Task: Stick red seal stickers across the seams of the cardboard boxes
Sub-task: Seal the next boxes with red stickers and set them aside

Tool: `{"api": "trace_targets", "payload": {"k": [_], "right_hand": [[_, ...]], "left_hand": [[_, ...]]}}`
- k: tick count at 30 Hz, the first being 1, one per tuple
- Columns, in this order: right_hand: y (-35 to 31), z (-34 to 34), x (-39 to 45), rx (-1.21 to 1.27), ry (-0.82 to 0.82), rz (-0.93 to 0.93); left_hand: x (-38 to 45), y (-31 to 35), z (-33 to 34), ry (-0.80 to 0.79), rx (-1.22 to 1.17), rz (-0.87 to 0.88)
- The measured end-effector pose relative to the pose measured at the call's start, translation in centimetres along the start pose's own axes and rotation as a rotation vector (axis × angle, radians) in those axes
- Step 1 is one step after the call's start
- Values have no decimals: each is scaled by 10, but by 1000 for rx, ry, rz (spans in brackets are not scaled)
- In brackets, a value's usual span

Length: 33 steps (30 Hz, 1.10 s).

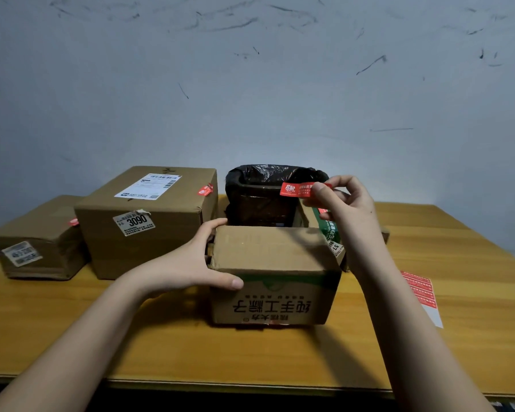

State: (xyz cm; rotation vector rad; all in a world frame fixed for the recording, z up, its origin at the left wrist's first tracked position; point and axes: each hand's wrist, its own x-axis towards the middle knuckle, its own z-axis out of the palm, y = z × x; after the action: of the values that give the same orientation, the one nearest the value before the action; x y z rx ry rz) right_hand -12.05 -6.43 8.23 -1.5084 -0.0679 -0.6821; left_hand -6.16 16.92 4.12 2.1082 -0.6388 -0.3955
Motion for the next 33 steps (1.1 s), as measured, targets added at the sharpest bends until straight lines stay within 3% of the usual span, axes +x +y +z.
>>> {"api": "trace_targets", "payload": {"k": [18,24,28,33], "right_hand": [[10,1,1,-18,-35,115],[9,1,-1,2,-50,131],[8,7,-1,31,-55,136],[9,15,-3,17,-84,119]], "left_hand": [[-2,-11,1,-83,35,-82],[-29,24,-4,176,373,23],[-25,52,-1,412,305,217],[10,56,9,508,103,206]]}}
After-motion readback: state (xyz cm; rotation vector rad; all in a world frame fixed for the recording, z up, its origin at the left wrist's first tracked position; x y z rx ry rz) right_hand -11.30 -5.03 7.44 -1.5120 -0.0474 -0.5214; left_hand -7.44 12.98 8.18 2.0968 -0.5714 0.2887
